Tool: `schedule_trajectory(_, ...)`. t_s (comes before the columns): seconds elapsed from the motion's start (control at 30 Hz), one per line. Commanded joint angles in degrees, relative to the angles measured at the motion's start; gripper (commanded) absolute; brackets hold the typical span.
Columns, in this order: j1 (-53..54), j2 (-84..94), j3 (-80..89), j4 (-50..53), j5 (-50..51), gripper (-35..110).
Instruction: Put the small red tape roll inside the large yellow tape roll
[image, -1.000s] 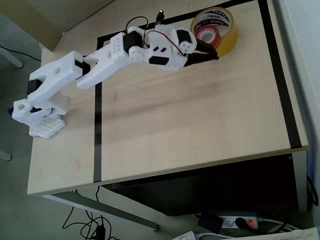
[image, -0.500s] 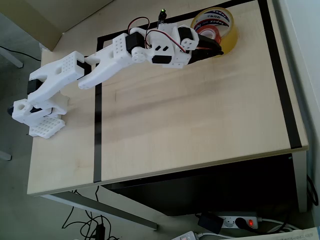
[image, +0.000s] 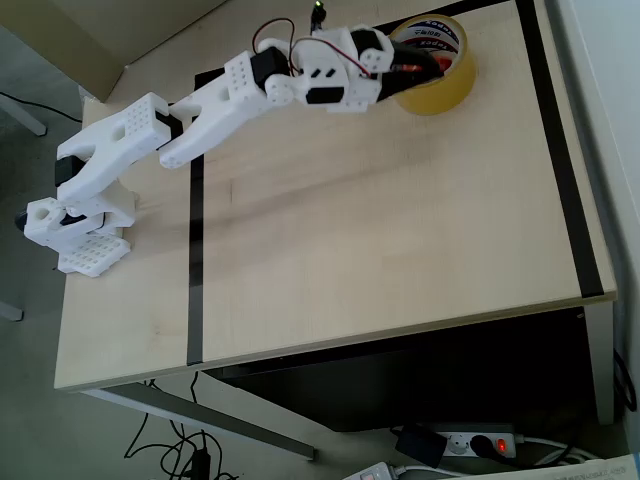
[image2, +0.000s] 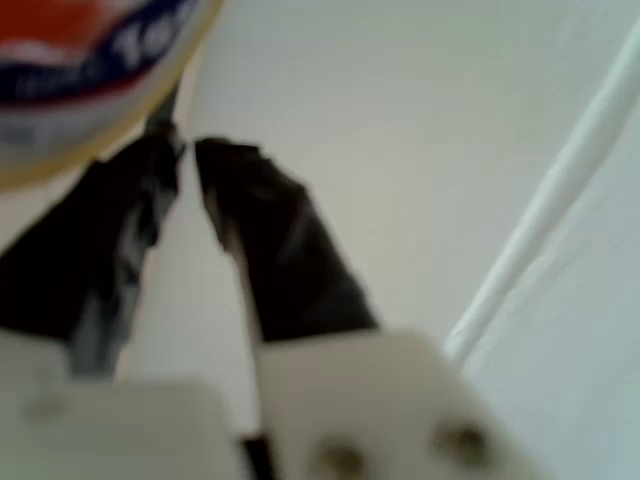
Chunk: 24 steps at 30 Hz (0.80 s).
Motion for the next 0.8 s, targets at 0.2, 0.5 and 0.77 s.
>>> schedule_trajectory(0.2, -2.64, 6.06, -5.27, -2.90, -2.37, 1)
schedule_trajectory(0.5, 0.70, 2.11, -5.10, -0.62, -1.93, 0)
schedule_trajectory(0.77, 5.19, -3.96, -12.39, 10.72, -0.79, 0)
